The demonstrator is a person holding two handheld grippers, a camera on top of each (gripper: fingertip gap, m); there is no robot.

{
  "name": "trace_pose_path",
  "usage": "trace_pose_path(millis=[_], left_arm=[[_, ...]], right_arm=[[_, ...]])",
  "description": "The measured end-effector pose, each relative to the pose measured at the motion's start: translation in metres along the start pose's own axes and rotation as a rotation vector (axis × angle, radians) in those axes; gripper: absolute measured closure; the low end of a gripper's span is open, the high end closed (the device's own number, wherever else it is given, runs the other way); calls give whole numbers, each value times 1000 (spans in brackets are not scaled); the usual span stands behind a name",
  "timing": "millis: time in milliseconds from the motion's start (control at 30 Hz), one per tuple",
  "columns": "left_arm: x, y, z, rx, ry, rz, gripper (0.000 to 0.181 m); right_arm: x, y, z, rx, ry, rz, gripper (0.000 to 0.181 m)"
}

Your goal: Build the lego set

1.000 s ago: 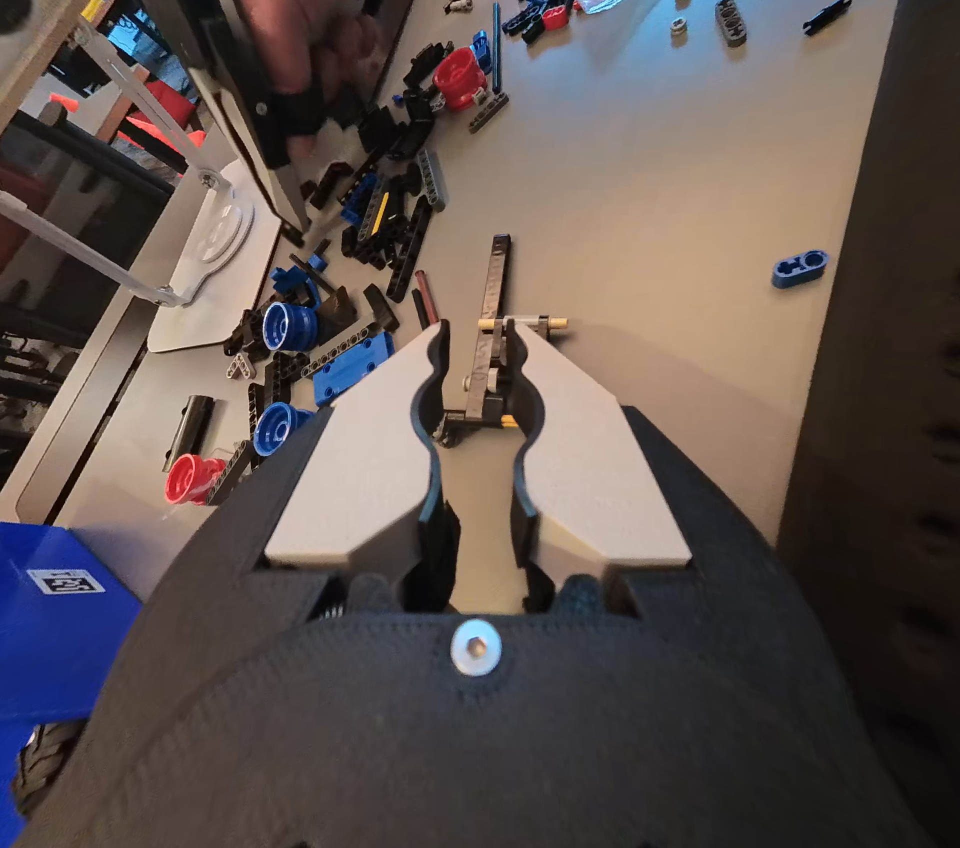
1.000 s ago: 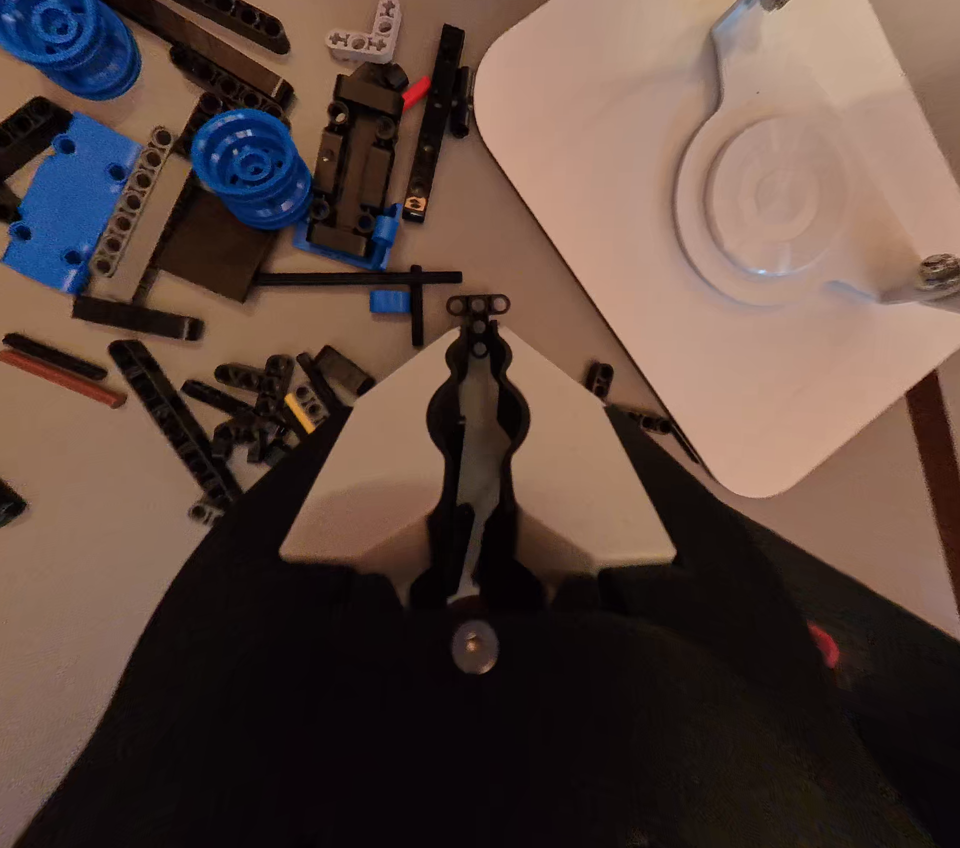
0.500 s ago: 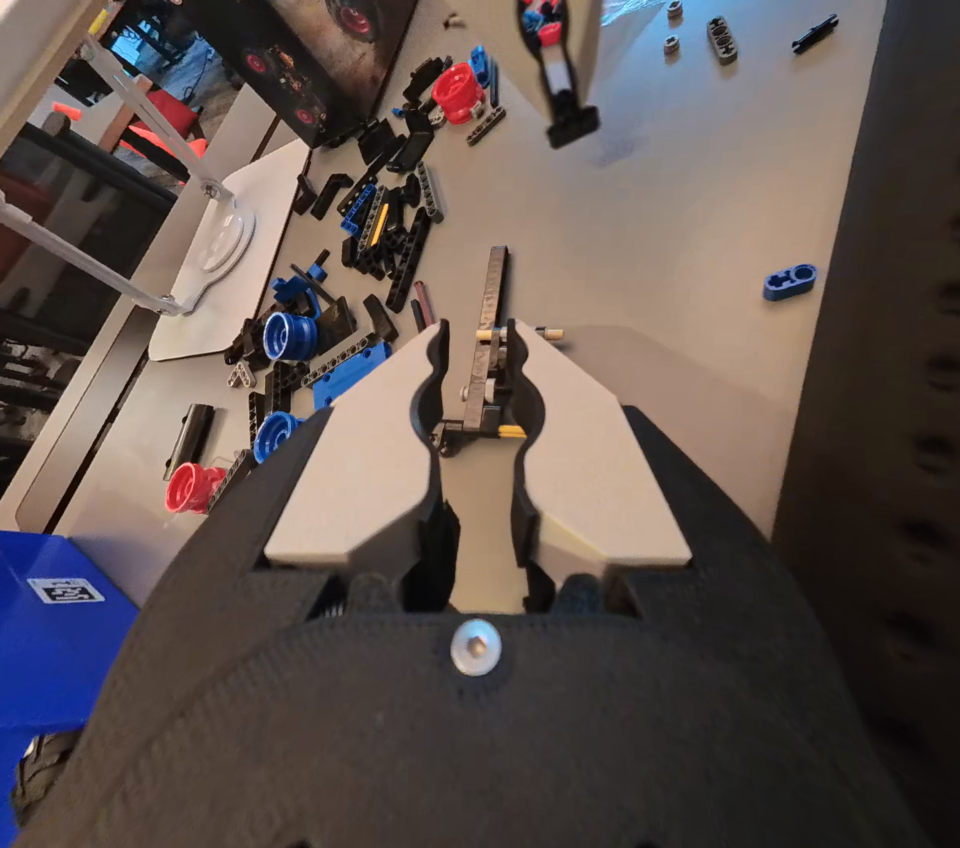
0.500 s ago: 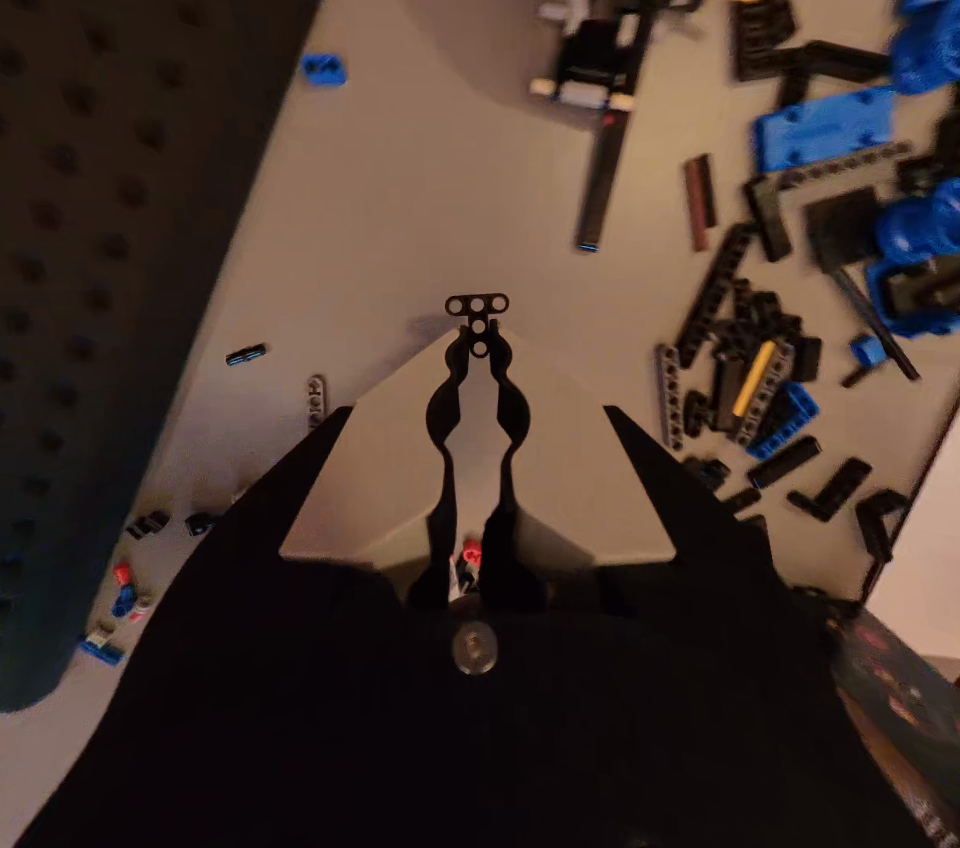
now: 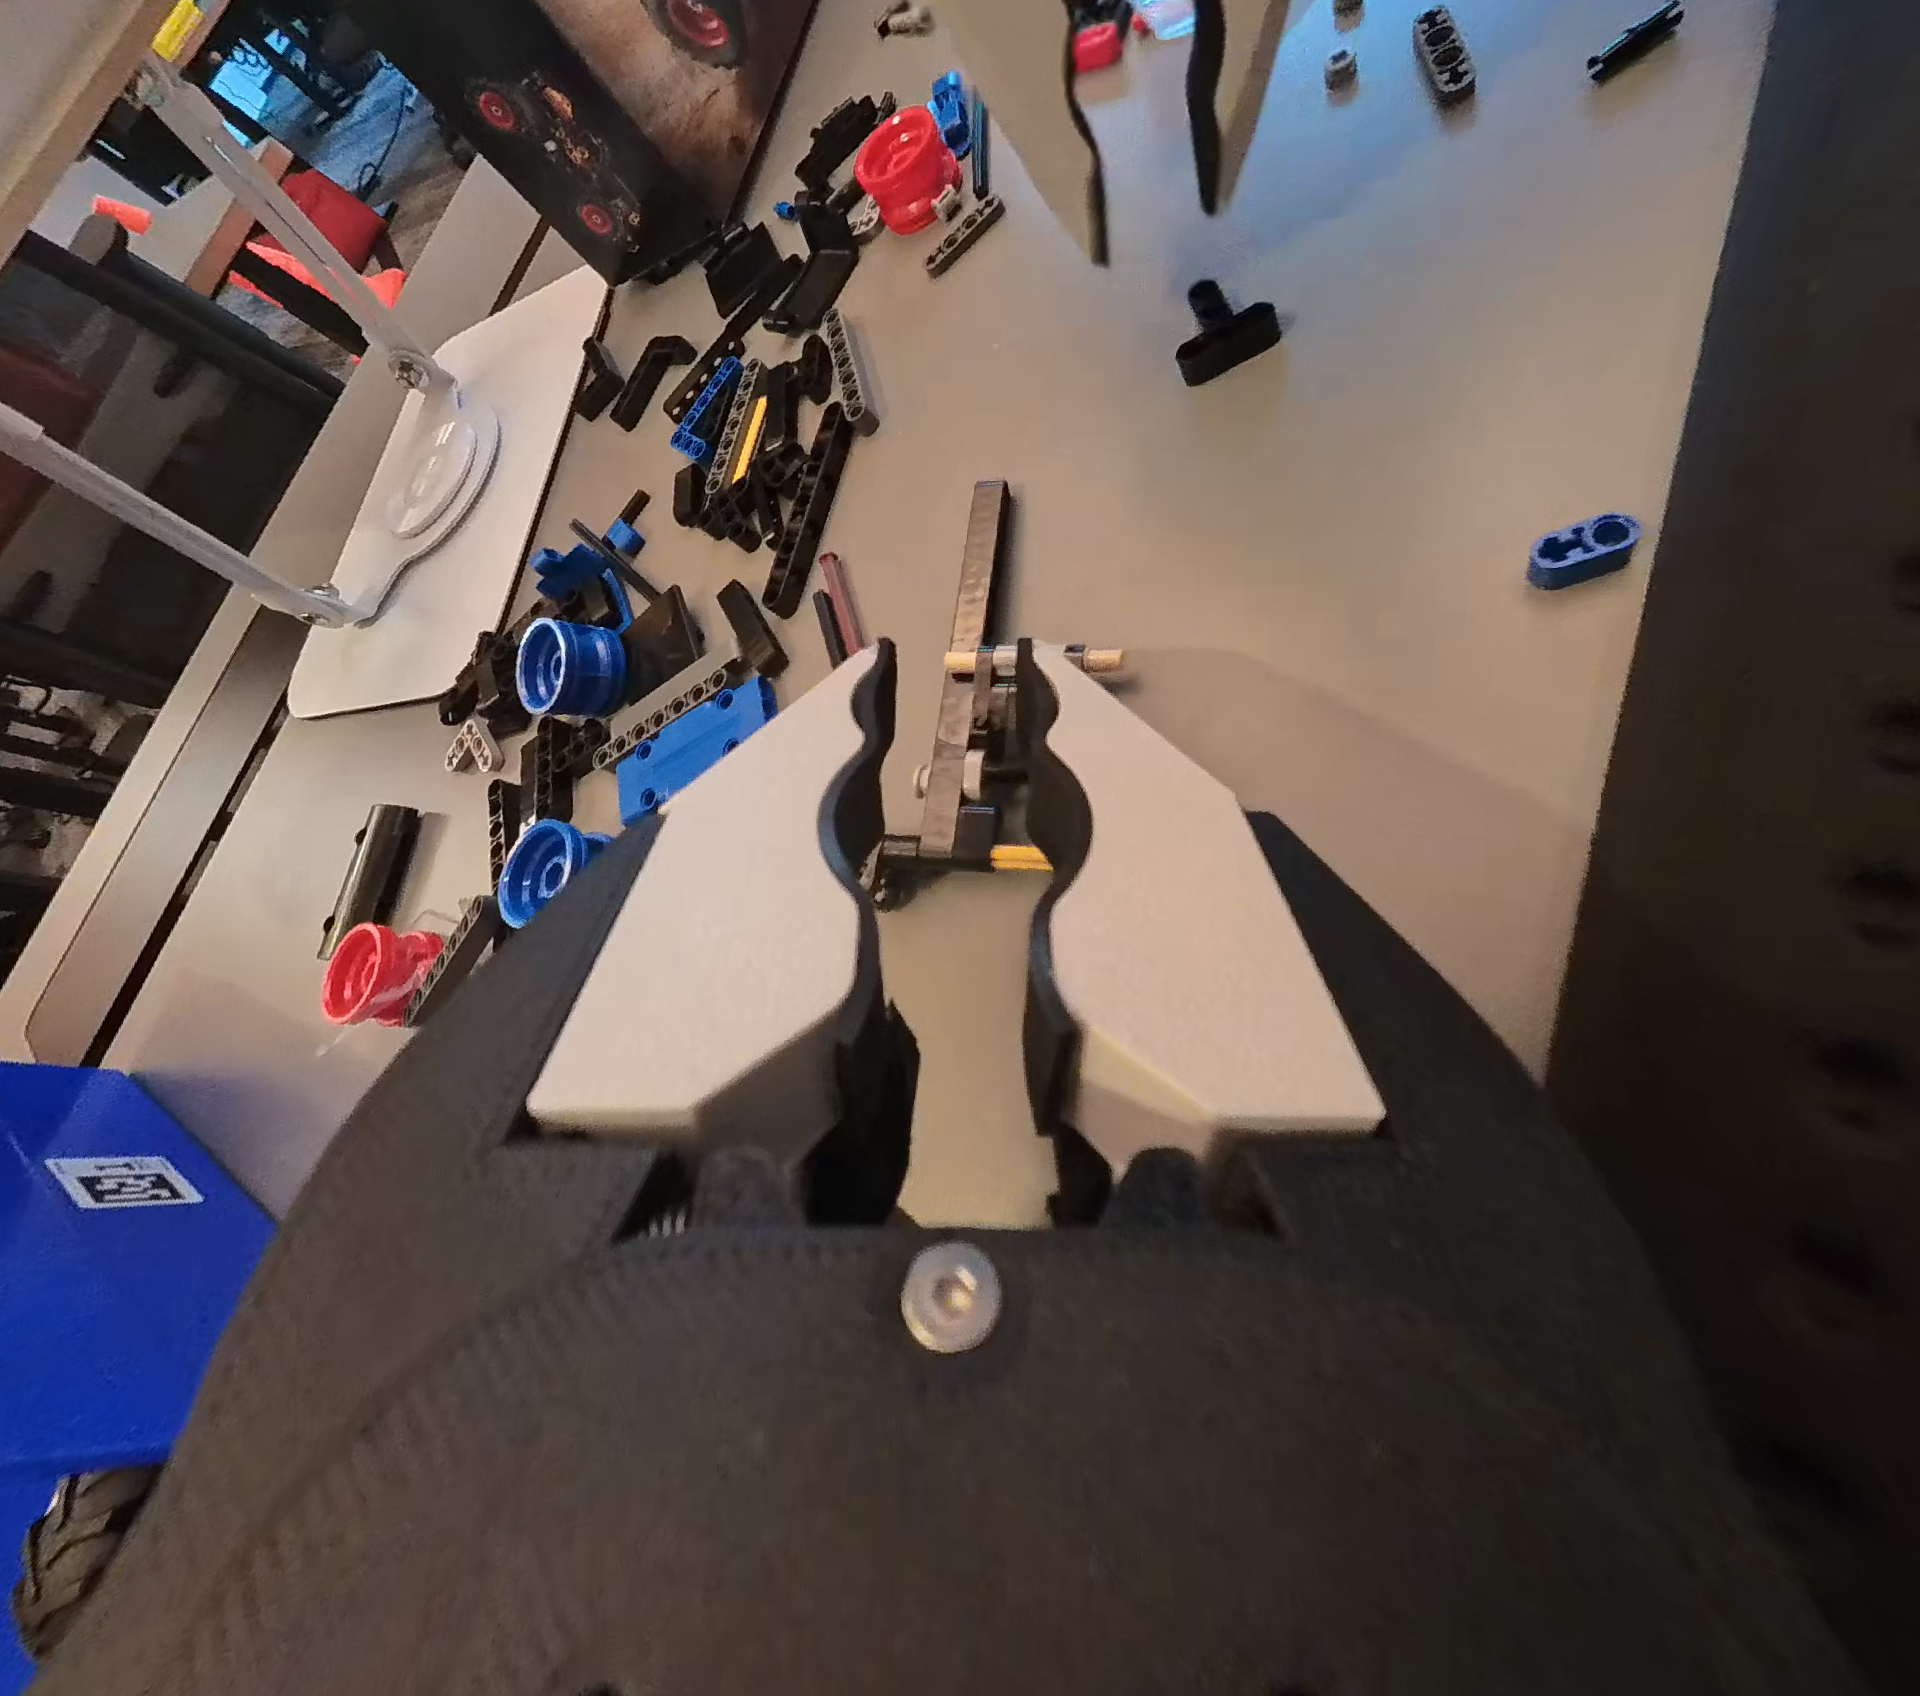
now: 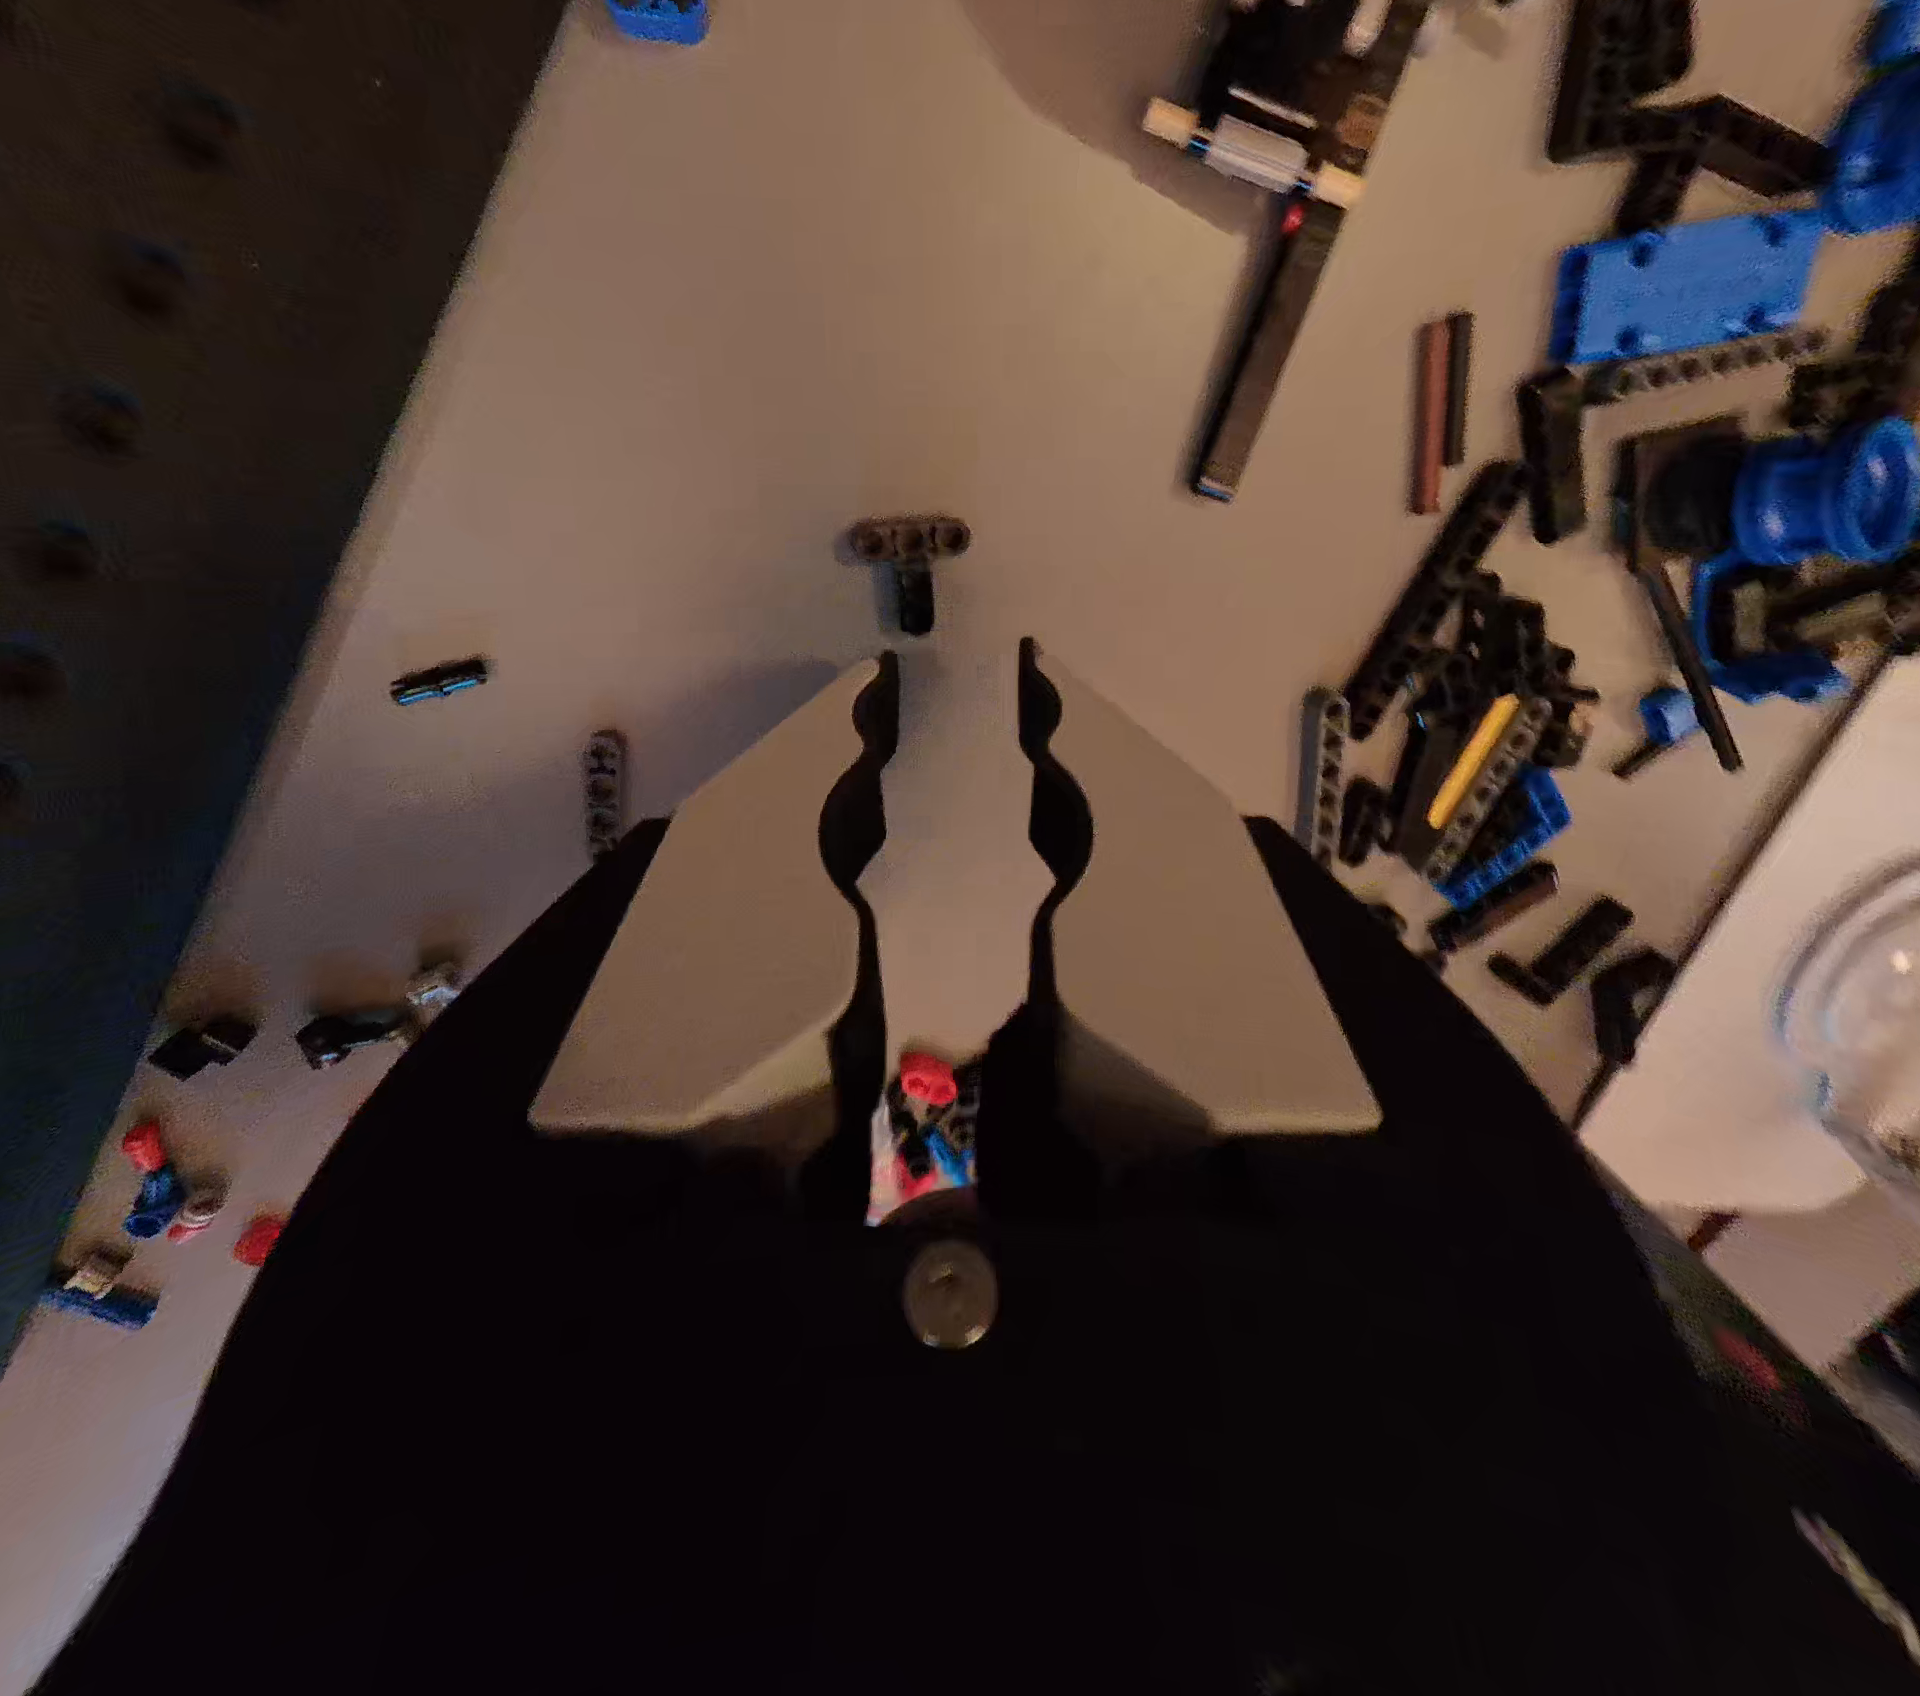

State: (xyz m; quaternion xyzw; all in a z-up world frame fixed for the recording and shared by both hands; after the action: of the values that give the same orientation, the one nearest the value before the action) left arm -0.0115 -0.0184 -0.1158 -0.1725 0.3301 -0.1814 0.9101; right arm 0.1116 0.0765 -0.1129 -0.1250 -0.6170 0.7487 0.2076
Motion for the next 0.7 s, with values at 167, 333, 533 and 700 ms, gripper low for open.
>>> trace_pose_path(millis=[167, 333, 533, 700], left_arm=[[1, 0, 2, 6, 8, 2, 160], [0, -4, 8, 36, 2, 8, 159], [3, -6, 26, 58, 28, -18, 153], [15, -1, 52, 84, 87, -91, 148]], right_arm=[[-6, -36, -5, -11, 67, -140, 158], [-23, -76, -19, -29, 170, -292, 159], [-57, -110, -48, 31, 339, -408, 164], [-89, -108, -100, 27, 568, -395, 163]])
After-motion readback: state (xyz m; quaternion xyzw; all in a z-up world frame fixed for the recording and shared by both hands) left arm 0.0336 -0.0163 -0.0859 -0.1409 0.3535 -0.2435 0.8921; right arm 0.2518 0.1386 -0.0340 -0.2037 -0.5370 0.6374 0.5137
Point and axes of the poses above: each gripper's, where its closed fingertips meet, y out along the fingers, z out of its top, x = y × z across the jaws, the point moved 5 cm from there along -y, back along the fingers, and after that the axes turned 7 degrees about z, right-handed, at the moved point
